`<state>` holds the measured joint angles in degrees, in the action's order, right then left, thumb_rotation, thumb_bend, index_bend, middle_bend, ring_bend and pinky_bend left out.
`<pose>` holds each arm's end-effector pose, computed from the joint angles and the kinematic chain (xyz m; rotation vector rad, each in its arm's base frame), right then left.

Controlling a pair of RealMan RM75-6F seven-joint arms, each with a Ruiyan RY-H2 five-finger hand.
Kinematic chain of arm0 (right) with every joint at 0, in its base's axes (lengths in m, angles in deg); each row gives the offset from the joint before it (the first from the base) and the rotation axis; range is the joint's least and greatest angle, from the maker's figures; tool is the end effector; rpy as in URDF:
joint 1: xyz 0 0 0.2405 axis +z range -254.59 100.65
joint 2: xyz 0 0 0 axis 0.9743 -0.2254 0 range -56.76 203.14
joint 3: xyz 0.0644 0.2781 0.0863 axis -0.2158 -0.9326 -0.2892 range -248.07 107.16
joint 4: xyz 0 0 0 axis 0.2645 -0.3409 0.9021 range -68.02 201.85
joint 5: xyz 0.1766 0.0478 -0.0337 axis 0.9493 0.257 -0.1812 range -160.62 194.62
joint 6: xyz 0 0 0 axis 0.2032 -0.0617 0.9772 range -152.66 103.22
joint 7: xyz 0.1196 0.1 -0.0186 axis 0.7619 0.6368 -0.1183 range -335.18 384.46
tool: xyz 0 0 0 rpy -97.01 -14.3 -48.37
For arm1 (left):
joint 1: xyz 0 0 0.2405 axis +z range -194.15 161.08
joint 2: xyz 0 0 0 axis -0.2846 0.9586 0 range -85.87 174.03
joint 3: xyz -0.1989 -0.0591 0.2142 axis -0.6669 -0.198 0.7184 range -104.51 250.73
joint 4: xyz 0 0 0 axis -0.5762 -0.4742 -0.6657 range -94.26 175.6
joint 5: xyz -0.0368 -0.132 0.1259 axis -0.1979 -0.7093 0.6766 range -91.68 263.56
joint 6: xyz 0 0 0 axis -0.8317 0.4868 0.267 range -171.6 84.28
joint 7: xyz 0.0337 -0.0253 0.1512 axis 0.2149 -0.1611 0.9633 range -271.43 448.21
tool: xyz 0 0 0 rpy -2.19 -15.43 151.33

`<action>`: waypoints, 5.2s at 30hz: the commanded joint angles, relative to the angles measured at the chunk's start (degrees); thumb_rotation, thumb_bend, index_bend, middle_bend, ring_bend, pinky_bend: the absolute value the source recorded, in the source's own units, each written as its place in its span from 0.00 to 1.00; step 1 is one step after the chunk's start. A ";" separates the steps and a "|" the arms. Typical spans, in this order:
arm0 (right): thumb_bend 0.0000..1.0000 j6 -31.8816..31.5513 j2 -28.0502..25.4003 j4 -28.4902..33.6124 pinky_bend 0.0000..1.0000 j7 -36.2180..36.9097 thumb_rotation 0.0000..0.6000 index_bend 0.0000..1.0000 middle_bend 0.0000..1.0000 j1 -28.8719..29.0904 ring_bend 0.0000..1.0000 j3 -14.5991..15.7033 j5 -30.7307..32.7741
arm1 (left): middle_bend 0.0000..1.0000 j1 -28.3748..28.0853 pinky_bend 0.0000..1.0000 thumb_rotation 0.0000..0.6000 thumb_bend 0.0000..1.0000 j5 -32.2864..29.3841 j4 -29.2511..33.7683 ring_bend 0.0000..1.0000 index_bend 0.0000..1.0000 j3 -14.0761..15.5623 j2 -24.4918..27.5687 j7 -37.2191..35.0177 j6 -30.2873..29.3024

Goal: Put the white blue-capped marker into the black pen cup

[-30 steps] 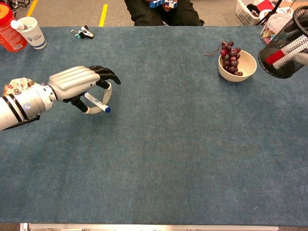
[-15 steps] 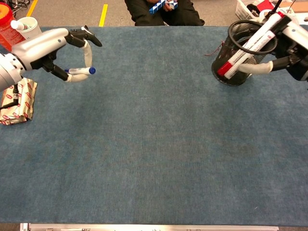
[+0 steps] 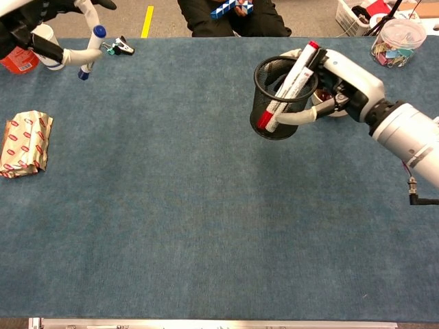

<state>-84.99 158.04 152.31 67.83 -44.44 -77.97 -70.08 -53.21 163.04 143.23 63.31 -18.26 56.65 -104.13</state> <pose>-0.2013 -0.3293 0.0283 1.5559 -1.7860 1.5565 -0.1756 0.3502 0.1560 -1.5924 -1.4969 -1.4688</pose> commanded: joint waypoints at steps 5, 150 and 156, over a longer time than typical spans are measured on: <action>0.35 3.09 5.43 -2.50 0.36 -4.83 1.00 0.44 0.43 2.90 0.36 -1.64 3.52 | 0.21 0.76 0.11 1.00 0.28 -1.60 3.37 0.10 0.60 -2.54 2.60 -7.85 2.00; 0.00 0.57 22.05 -31.40 0.05 2.02 1.00 0.10 0.18 6.28 0.08 6.42 -3.51 | 0.00 -3.35 0.05 1.00 0.28 5.13 3.68 0.00 0.11 1.06 -4.02 -11.73 10.56; 0.00 0.62 14.37 -22.56 0.04 -2.36 1.00 0.01 0.16 5.53 0.07 7.10 -3.31 | 0.00 -3.13 0.05 1.00 0.28 5.01 3.62 0.00 0.11 1.43 -3.17 -10.83 10.44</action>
<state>-84.44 175.54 126.32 67.53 -38.50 -71.29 -73.50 -56.38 168.07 146.90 64.66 -21.53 45.71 -93.69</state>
